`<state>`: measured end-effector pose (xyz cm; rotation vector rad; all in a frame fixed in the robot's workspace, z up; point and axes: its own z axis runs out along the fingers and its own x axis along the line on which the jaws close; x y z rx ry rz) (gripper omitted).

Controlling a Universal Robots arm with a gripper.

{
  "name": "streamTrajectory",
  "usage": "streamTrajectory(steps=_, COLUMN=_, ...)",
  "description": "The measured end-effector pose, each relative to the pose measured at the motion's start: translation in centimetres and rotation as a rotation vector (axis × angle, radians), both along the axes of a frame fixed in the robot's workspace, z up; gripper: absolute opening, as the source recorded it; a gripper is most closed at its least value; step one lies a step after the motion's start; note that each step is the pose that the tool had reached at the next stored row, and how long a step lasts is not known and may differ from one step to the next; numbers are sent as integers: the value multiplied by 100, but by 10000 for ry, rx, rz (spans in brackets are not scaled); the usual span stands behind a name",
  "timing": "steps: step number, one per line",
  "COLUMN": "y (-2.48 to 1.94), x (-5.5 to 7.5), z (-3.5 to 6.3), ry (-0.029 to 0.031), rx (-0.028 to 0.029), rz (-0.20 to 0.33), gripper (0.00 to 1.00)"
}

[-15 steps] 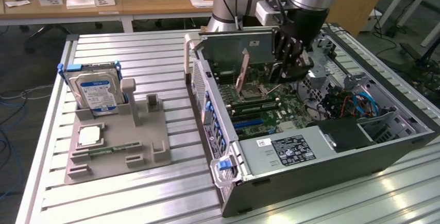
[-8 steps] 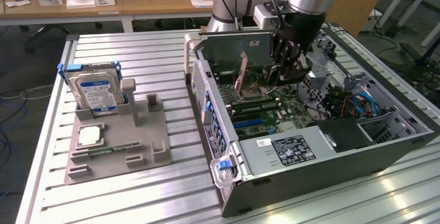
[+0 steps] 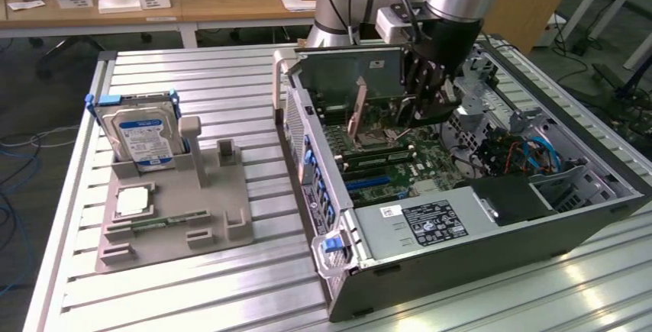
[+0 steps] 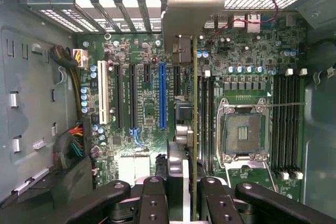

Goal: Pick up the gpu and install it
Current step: 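Insert the gpu into the slot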

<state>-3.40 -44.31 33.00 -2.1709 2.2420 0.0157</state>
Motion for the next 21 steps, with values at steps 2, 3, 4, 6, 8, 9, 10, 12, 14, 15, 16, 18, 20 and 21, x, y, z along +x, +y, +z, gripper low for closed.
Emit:
streamTrajectory(steps=2, y=-6, x=-3, z=0, ry=1, rx=-1, rz=-1, gripper=28)
streamTrajectory(steps=3, y=-6, x=-10, z=-1, ry=1, rx=-4, rz=0, gripper=28)
streamTrajectory(steps=4, y=-6, x=-16, z=-5, ry=1, rx=-4, rz=0, gripper=28)
streamTrajectory(steps=6, y=-6, x=-24, z=-19, ry=1, rx=-3, rz=1, gripper=28)
streamTrajectory(steps=8, y=-7, x=-24, z=-33, ry=1, rx=-2, rz=4, gripper=28)
streamTrajectory(steps=9, y=-7, x=-24, z=-39, ry=1, rx=-2, rz=3, gripper=28)
streamTrajectory(steps=10, y=-7, x=-24, z=-45, ry=2, rx=-4, rz=4, gripper=28)
streamTrajectory(steps=12, y=-7, x=-26, z=-56, ry=1, rx=-3, rz=3, gripper=28)
streamTrajectory(steps=14, y=-7, x=-27, z=-70, ry=1, rx=-3, rz=3, gripper=28)
streamTrajectory(steps=15, y=-8, x=-27, z=-79, ry=1, rx=-2, rz=4, gripper=28)
streamTrajectory(steps=16, y=-12, x=-28, z=-86, ry=2, rx=-3, rz=2, gripper=28)
streamTrajectory(steps=18, y=-19, x=-28, z=-102, ry=1, rx=-3, rz=2, gripper=28)
streamTrajectory(steps=20, y=-20, x=-36, z=-121, ry=1, rx=-3, rz=3, gripper=28)
streamTrajectory(steps=21, y=-20, x=-47, z=-133, ry=1, rx=-3, rz=3, gripper=28)
